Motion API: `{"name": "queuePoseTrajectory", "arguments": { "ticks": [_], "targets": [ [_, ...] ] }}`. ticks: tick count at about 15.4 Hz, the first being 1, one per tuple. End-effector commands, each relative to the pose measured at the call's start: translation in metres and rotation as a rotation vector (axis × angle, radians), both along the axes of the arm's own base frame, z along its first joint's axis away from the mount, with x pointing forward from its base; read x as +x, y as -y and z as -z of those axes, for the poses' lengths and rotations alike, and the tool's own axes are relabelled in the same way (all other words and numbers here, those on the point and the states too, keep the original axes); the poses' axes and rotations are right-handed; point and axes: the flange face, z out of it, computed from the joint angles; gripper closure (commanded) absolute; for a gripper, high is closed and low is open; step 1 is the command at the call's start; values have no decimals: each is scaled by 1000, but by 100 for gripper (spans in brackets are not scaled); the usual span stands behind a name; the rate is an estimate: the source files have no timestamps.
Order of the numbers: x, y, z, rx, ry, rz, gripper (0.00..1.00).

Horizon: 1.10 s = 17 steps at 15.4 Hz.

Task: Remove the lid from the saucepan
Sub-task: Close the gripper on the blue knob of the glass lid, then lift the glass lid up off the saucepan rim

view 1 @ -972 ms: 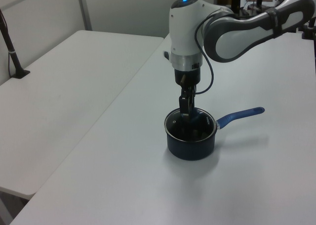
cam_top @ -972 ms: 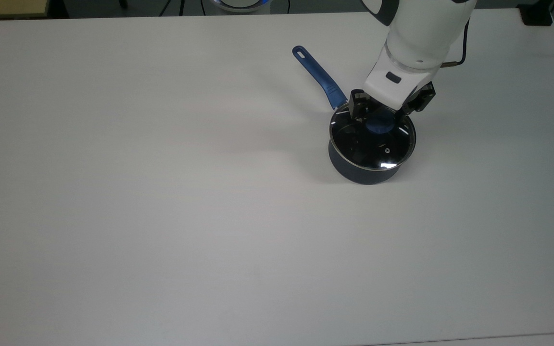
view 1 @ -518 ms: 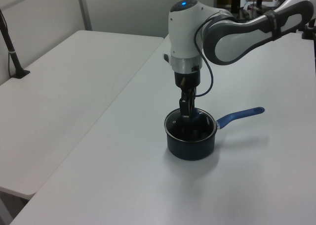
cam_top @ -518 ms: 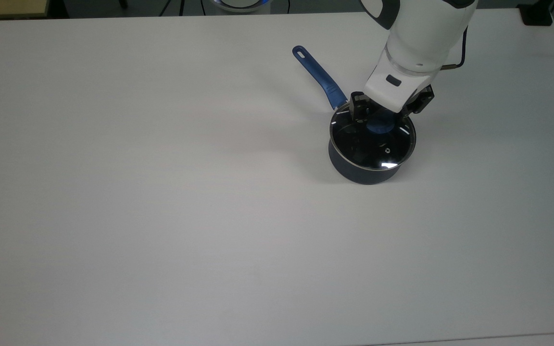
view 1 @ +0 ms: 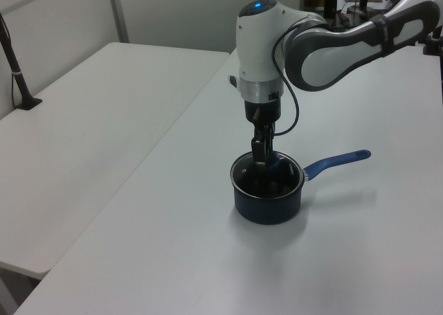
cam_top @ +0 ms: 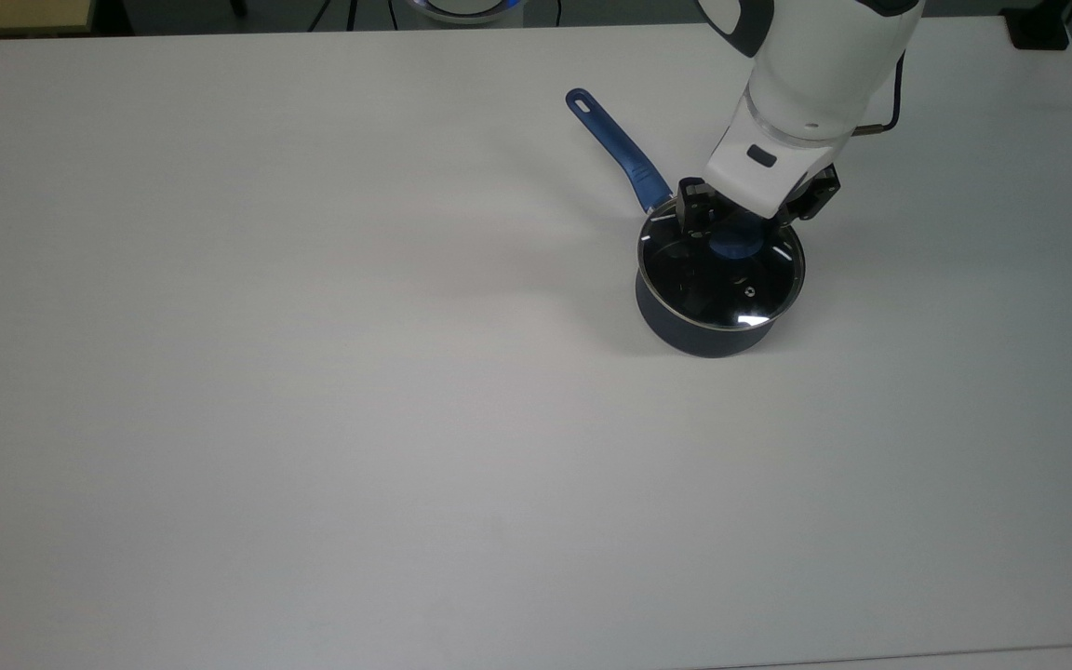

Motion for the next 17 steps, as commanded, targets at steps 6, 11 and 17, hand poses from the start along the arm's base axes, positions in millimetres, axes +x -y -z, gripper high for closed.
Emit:
{"name": "queuePoseTrajectory", "arguments": {
  "ticks": [6,11,17],
  "targets": [
    [-7,5,-9,-35,-13,4,67],
    [-17,7,-34,-26,-22,3,67],
    [-16,27,-56,-14,-15,19,67]
  ]
}}
